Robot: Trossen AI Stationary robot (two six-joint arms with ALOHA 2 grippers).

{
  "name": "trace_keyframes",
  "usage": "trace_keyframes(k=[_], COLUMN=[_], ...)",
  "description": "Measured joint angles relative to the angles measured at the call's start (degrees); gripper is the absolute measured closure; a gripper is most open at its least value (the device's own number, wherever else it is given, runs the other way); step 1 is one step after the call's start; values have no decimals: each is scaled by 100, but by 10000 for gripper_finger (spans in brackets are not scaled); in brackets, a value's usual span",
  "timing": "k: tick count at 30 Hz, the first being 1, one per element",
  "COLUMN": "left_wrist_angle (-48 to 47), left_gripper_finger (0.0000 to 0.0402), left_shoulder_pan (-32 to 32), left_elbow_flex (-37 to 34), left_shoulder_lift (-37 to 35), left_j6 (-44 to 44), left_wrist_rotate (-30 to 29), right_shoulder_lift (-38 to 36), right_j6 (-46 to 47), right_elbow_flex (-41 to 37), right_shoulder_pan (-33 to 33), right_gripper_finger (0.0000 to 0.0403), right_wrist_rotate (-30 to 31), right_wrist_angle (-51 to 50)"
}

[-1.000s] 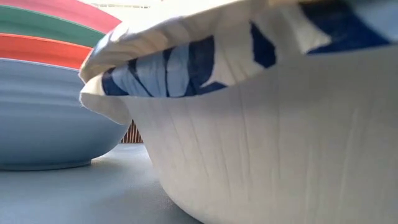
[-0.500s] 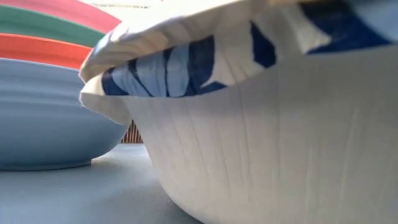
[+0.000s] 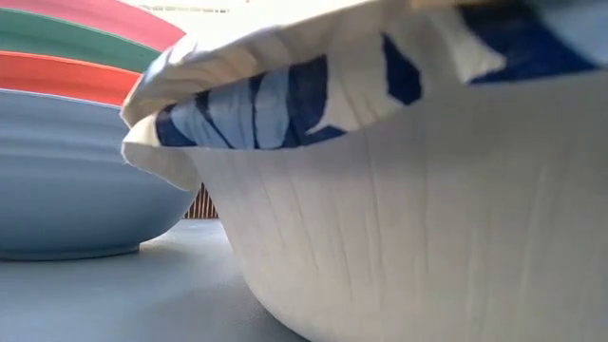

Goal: Place and stack bowls onto a shelf
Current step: Stack the blue patterned bowl on the top of the blue patterned bowl on the shelf

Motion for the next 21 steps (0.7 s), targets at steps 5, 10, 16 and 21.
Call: trace_keyframes(k=[5,10,16,21], left_wrist_angle=[6,10,14,14], left_gripper_finger=[289,289,289,289], left_shoulder_pan=[2,0,1,2], left_elbow_flex=[0,0,0,0], left_shoulder_lift=[-9,7,2,1], left_j6=[-5,28,23,17], left_wrist_rotate=[-42,-60,-86,-87], right_shoulder_lift=[286,275,269,275], right_j6=[295,145,-165,-145], right_elbow_flex=[181,398,740,737], right_shoulder_pan=[-68,-113,-113,-113], right_gripper_finger=[261,264,271,271], right_wrist_rotate=[-484,-422,-186,-133], right_wrist_angle=[-148,-718,-1169,-1192])
